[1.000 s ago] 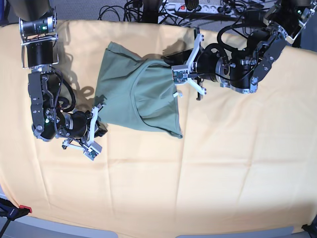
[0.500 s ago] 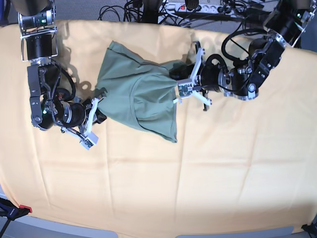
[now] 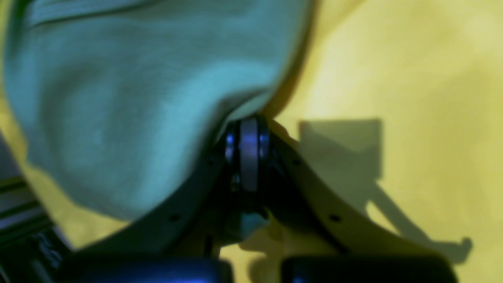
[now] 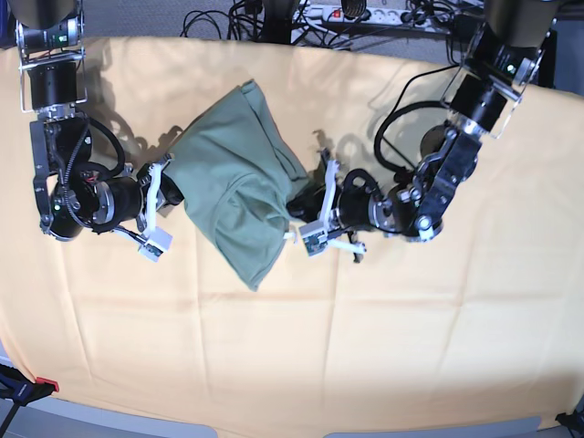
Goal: Fold the T-shirt properly
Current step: 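Grasp the bundle with both grippers and rotate it, then release the bundle and press it flat with the right gripper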
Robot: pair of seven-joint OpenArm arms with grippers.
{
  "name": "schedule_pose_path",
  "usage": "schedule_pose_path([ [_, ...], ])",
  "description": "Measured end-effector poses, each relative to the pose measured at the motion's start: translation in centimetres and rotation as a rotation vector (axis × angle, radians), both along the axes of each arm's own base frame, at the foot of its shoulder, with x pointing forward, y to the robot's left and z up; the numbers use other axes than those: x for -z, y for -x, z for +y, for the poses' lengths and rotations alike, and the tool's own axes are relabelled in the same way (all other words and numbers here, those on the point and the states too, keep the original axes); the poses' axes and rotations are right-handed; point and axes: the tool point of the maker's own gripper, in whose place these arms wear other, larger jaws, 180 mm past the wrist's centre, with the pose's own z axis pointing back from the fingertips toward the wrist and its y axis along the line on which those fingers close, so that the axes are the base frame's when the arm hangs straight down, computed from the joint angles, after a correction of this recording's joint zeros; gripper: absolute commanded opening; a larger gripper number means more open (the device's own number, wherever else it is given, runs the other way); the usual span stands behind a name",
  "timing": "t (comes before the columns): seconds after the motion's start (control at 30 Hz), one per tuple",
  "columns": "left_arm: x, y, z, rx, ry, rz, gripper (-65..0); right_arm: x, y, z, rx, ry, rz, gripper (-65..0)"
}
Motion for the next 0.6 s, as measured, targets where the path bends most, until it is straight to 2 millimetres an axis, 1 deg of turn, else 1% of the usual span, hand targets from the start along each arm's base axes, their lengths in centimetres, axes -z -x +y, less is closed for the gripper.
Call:
schedule_pose_path([
  [0.07, -0.1, -1.2, -0.2, -0.009, -0.011, -0.016, -65.0, 0.2, 0.8, 0.1, -0.001, -0.023, 0.022, -65.0],
  [0.13, -0.6, -2.6, -0.3, -0.019, -0.016, -0.036, -65.0, 0.6, 1.6, 0.0, 0.001, -0.036, 0.046, -65.0],
  [0.27, -2.5, -5.0, -0.1, -0.039, -0.002, -0.084, -65.0, 0.8, 3.4, -0.1, 0.027, -0.104, 0.083, -65.0],
  [0.37, -3.3, -6.1, 0.2, -0.046, -0.007, -0.107, -65.0, 0.9, 4.5, -0.6, 0.066, -0.134, 0.094, -65.0],
  [0.47, -3.9, -6.7, 0.4, -0.048, -0.017, -0.123, -65.0, 0.2, 4.9, -1.9, 0.118, -0.141, 0.063, -65.0],
  [0.53, -4.3, -7.0, 0.6, -0.051, -0.018, -0.127, -65.0, -0.9, 5.0, -2.4, 0.152, -0.183, 0.039, -65.0],
  [0.6, -5.3, -7.2, 0.8, -0.061, 0.022, -0.099, -65.0, -1.8, 5.3, -2.9, 0.183, -0.216, 0.014, -65.0],
])
